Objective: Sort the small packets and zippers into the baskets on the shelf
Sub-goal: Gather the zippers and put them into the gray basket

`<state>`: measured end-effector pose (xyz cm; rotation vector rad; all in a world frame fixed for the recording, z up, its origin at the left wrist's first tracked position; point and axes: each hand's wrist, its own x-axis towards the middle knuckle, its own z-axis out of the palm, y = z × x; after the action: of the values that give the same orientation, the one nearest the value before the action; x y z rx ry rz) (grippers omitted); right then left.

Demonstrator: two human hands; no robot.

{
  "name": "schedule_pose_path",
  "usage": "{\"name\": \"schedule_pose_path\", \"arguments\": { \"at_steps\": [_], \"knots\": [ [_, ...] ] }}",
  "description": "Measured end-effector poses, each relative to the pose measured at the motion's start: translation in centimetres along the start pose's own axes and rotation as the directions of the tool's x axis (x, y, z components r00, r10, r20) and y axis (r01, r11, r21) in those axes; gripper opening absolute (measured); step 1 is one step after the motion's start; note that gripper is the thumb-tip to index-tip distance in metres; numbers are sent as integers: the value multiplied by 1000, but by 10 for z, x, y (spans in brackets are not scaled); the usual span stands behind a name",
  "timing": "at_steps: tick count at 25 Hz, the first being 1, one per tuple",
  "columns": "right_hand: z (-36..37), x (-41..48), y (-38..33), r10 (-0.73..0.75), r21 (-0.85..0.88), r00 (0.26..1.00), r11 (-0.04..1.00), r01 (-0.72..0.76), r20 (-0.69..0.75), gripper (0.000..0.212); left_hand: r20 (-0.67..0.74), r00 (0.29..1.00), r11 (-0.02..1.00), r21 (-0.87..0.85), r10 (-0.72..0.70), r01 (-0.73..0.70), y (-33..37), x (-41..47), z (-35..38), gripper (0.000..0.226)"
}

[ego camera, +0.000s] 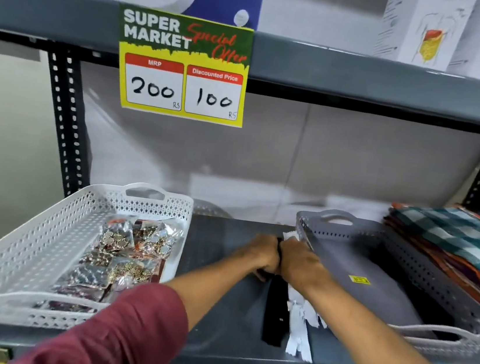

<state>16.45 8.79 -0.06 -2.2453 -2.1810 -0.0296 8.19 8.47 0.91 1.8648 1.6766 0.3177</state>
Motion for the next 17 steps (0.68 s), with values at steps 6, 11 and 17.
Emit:
{"name": "schedule_pose_path", "arguments": {
  "at_steps": [6, 11, 17],
  "knots": [
    [4, -11, 0, -51, -74, 996, 996, 46, -69, 30, -160, 986, 998, -41, 39, -46, -13, -8, 6, 15],
    [-16, -32, 8, -149, 64, 969, 984, 164, -198, 24, -179, 984, 988, -152, 0, -28, -14, -18, -14, 27],
    [-71, -36, 64, -106, 434, 953, 872, 226, -284, 28, -309, 946, 945, -269, 96, -184, 17, -25, -55, 21]
  ]
}}
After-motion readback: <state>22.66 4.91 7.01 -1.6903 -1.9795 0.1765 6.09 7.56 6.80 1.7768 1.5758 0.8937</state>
